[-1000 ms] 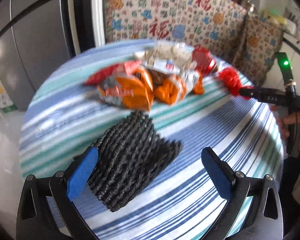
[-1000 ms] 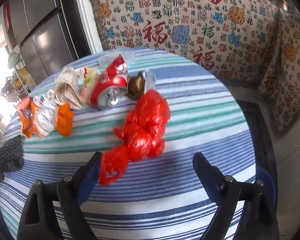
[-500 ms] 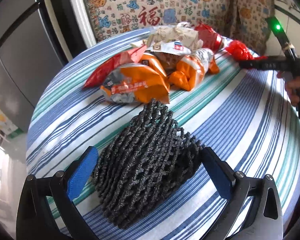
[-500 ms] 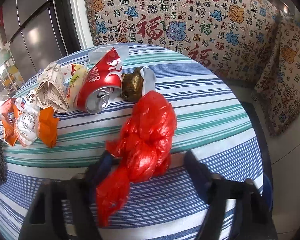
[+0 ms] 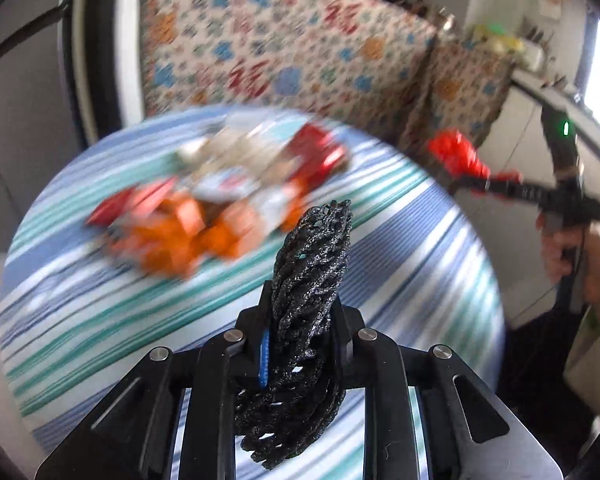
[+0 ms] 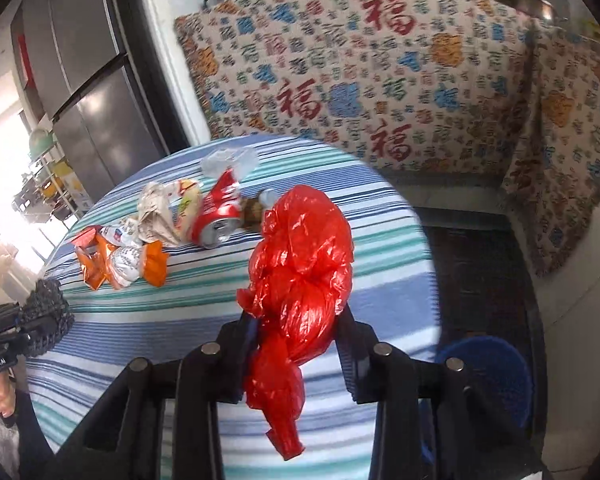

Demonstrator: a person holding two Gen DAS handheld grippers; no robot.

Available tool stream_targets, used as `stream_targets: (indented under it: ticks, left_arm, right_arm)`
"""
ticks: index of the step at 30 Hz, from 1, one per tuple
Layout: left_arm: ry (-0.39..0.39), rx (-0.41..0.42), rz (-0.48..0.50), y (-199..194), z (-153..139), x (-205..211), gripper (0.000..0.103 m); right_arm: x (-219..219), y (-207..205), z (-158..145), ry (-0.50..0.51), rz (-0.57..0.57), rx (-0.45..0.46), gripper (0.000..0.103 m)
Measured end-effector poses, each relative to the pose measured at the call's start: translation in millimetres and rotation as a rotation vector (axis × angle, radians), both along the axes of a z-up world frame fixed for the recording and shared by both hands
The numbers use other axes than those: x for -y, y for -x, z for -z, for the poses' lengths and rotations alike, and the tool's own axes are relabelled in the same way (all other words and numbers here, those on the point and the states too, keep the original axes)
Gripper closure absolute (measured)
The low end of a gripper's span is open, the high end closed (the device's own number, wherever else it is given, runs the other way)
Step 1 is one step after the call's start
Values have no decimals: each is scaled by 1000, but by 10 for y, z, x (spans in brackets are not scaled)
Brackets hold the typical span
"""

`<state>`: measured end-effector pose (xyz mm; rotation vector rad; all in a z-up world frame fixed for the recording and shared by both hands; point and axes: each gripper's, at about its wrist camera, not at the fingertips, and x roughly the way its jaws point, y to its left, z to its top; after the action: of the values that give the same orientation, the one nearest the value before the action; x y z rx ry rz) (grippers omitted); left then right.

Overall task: Collect trash
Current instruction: 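Carry both items over the blue wastebasket and open both tools to drop them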

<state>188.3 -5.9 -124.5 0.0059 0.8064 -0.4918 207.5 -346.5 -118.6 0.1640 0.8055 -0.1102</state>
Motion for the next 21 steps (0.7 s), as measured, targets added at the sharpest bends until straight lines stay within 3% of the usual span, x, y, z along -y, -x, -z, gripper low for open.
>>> stream_targets:
  ticks: [5, 8, 15, 21]
  left_arm:
    - [73, 44, 135, 119, -329, 976, 80]
    - [84, 23, 225, 162, -327, 1590, 80]
    - [93, -54, 375, 161, 48, 2906, 80]
    - [90, -128, 403, 19, 403, 3546, 77]
  right_arm:
    - [561, 588, -136, 46, 104, -1, 67]
    - [935, 856, -48, 53, 175, -38, 67]
    - [1674, 1289, 401, 21, 263, -113, 67]
    - [2086, 1333, 688, -1, 268, -147, 67]
